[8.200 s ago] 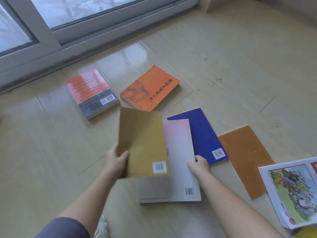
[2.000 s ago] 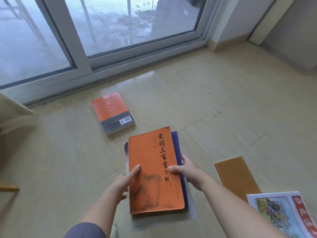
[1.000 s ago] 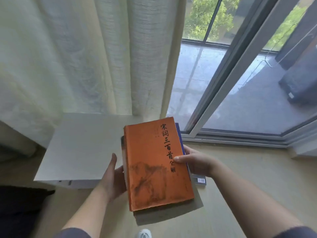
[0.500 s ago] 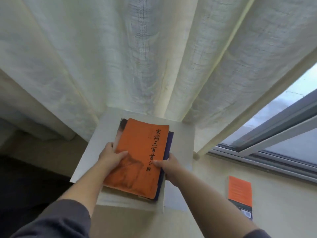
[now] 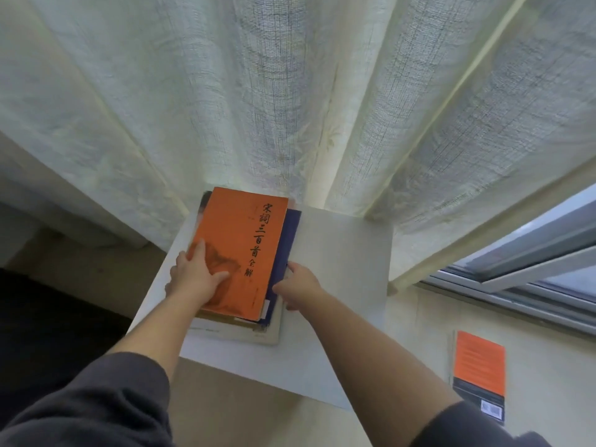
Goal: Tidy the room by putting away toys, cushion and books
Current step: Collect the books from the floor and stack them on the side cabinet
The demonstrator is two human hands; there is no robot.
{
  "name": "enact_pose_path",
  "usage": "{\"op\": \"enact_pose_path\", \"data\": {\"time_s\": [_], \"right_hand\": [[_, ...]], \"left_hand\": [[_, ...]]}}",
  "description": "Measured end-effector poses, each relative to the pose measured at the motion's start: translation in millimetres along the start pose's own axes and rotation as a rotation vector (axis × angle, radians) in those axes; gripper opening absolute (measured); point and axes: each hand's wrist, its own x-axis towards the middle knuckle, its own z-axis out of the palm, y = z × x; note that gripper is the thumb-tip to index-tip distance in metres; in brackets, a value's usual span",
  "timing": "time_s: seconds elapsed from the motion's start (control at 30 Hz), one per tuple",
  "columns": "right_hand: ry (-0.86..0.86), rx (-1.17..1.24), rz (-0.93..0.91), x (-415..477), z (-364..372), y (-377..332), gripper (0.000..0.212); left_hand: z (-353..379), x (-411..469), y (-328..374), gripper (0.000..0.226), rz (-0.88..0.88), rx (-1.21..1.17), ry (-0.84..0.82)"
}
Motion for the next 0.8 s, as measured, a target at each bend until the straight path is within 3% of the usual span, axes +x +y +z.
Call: {"op": "enact_pose_path", "data": {"time_s": [0.1, 0.3, 0.43, 0.63, 0.8], "right_hand": [[-0.02, -0.033, 0.011, -13.9, -12.5, 17.6, 0.058], [0.097, 0.004, 0.073, -67.1, -84.1, 102.3, 0.036], [0.229, 0.029, 0.101, -114.6, -148.4, 167.3, 0.035], [0.35, 0.091, 0.236, -198.1, -229.5, 314.2, 0.027], [0.438, 0.151, 0.373, -224.6, -265.3, 434.7, 0.023]], "left_hand": [[7.1, -17.8, 13.6, 0.081, 0.075, 0.14, 0.059], [66.9, -96.2, 70.6, 0.083, 0.341, 0.302, 0.0], [109.6, -154.6, 131.0, 0.07, 0.473, 0.307, -0.078], [207.5, -271.2, 216.2, 0.043, 0.74, 0.32, -0.134], [316.7, -319.0, 248.5, 0.04, 0.788, 0.361, -0.29]]}}
